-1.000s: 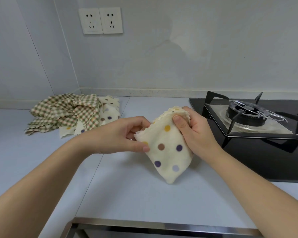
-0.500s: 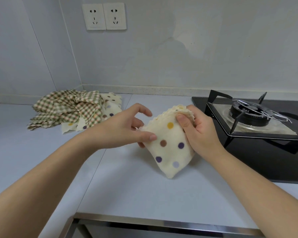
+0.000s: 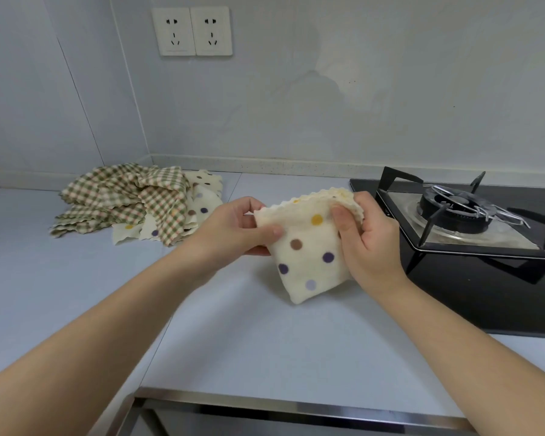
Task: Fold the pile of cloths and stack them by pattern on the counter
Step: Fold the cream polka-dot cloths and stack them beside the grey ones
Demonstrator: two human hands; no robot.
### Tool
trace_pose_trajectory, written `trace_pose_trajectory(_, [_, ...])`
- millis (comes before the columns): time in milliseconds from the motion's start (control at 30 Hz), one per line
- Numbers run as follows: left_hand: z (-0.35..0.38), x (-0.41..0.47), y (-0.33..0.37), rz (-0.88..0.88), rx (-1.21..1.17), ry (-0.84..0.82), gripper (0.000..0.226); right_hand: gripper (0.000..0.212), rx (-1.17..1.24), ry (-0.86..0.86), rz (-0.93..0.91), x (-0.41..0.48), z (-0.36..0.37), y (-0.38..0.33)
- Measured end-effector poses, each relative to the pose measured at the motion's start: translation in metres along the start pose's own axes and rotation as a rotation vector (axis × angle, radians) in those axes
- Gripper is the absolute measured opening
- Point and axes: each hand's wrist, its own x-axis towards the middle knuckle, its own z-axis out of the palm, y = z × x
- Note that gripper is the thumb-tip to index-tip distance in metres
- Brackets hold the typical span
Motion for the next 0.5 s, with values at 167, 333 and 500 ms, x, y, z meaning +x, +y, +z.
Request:
trace_pose_trajectory(167, [0.035,-0.004,-0.017,0.082,-0.232,0.337,0.019,0.016,0.035,0.050,0.002,-0.004,0.006,-0.007])
trace_pose_trajectory(333, [0.038,-0.001,-0.032,0.161,0.037,0.630,0.034,0.018,0.043,-0.070,0.006,-0.019,0.025,-0.012])
trace_pose_trajectory(500, [0.027,0.005,-0.040,0.209,0.192,0.644,0.036,0.018,0.083,-0.099,0.102,-0.023,0.033,-0.014])
